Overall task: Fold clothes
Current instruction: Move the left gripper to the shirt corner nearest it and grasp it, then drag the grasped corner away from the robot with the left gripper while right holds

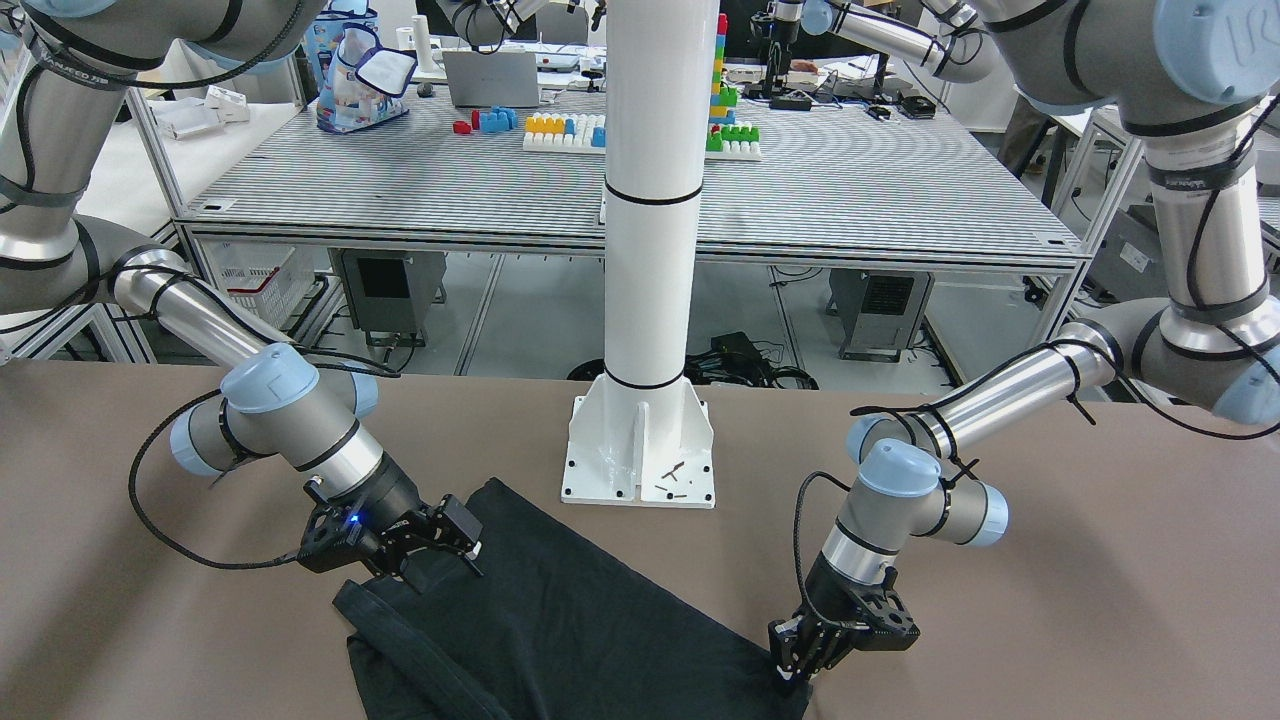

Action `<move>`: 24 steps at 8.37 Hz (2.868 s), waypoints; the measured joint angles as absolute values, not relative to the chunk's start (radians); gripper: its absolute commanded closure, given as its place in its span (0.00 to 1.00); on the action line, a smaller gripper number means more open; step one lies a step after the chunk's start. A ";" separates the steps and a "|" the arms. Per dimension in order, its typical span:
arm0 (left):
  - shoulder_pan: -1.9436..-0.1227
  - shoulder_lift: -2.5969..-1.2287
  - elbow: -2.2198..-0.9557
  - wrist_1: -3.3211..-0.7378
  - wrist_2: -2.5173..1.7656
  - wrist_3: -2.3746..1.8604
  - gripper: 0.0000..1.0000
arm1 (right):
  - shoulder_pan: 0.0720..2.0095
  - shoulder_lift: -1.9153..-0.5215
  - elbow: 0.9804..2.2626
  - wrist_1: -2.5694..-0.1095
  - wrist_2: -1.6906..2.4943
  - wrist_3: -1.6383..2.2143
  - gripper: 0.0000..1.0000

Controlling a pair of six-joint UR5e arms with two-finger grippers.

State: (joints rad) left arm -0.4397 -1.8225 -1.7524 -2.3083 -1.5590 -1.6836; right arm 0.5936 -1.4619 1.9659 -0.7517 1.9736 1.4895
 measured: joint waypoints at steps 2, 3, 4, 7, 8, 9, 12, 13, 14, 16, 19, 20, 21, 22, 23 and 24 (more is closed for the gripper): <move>-0.449 -1.820 -1.782 -2.302 -1.565 -1.677 1.00 | 0.594 -1.462 1.966 -0.752 1.973 1.490 0.06; -0.467 -1.819 -1.784 -2.299 -1.567 -1.673 1.00 | 0.594 -1.462 1.966 -0.752 1.973 1.490 0.06; -0.495 -1.819 -1.782 -2.295 -1.573 -1.661 1.00 | 0.594 -1.462 1.966 -0.752 1.973 1.489 0.06; -0.593 -1.871 -1.748 -2.225 -1.584 -1.592 1.00 | 0.594 -1.462 1.965 -0.752 1.973 1.490 0.06; -0.627 -1.942 -1.690 -2.183 -1.585 -1.568 1.00 | 0.594 -1.462 1.965 -0.752 1.973 1.489 0.06; -0.655 -2.016 -1.610 -2.161 -1.586 -1.550 1.00 | 0.594 -1.462 1.965 -0.752 1.973 1.490 0.06; -0.720 -2.215 -1.377 -2.146 -1.585 -1.510 1.00 | 0.594 -1.462 1.966 -0.752 1.973 1.491 0.06; -0.739 -2.282 -1.301 -2.146 -1.584 -1.495 1.00 | 0.594 -1.462 1.966 -0.752 1.973 1.492 0.06; -0.753 -2.347 -1.225 -2.149 -1.581 -1.478 1.00 | 0.594 -1.462 1.966 -0.752 1.972 1.492 0.06; -0.761 -2.485 -1.062 -2.158 -1.552 -1.461 1.00 | 0.595 -1.462 1.966 -0.752 1.964 1.491 0.06; -0.756 -2.581 -0.919 -2.203 -1.484 -1.458 0.00 | 0.594 -1.462 1.966 -0.752 1.959 1.490 0.06; -0.755 -2.587 -0.908 -2.215 -1.471 -1.457 0.00 | 0.595 -1.460 1.966 -0.751 1.956 1.489 0.06; -0.759 -2.596 -0.908 -2.220 -1.472 -1.453 0.00 | 0.596 -1.452 1.966 -0.752 1.940 1.489 0.06; -0.770 -2.603 -0.917 -2.222 -1.490 -1.428 0.00 | 0.597 -1.438 1.965 -0.766 1.913 1.489 0.06; -0.792 -2.603 -0.941 -2.222 -1.533 -1.388 0.00 | 0.606 -1.408 1.964 -0.815 1.893 1.485 0.06; -0.815 -2.588 -0.973 -2.219 -1.588 -1.357 0.00 | 0.619 -1.360 1.964 -0.895 1.882 1.468 0.06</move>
